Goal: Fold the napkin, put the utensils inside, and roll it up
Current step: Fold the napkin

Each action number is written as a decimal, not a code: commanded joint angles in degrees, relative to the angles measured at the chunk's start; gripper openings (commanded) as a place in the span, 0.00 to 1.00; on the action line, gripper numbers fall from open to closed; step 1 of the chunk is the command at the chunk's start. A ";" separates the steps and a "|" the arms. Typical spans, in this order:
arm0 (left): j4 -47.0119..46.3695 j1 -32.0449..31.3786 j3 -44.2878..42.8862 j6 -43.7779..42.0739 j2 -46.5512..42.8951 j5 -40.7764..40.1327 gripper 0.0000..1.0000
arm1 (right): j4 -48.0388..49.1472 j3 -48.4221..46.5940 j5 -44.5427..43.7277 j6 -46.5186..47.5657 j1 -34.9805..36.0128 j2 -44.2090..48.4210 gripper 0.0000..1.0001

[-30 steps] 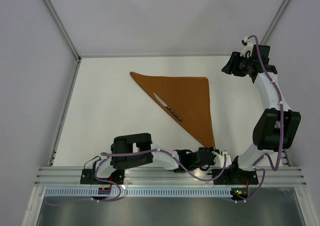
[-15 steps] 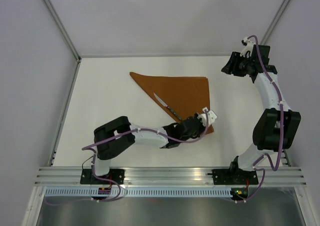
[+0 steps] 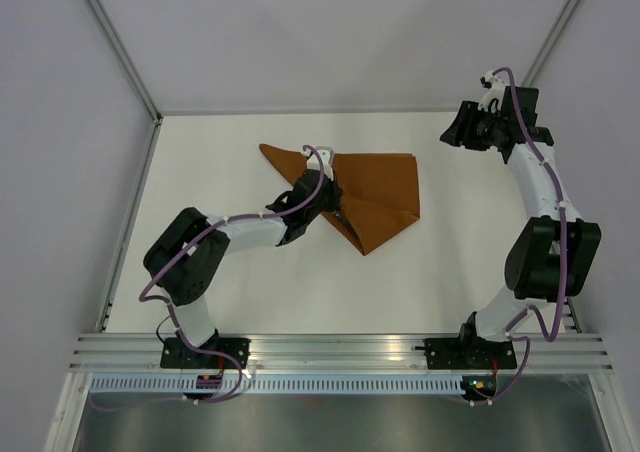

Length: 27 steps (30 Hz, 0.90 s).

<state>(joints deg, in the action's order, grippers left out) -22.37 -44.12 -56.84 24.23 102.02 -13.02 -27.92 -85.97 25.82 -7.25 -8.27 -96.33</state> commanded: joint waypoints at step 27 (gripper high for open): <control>4.44 14.23 -2.22 10.05 3.10 8.09 0.02 | -1.87 -3.15 -1.92 2.59 5.99 -2.63 0.55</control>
<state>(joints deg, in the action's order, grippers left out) -17.56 -31.03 -56.95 31.86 104.40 -6.66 -29.41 -87.15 24.73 -4.64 -2.59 -98.59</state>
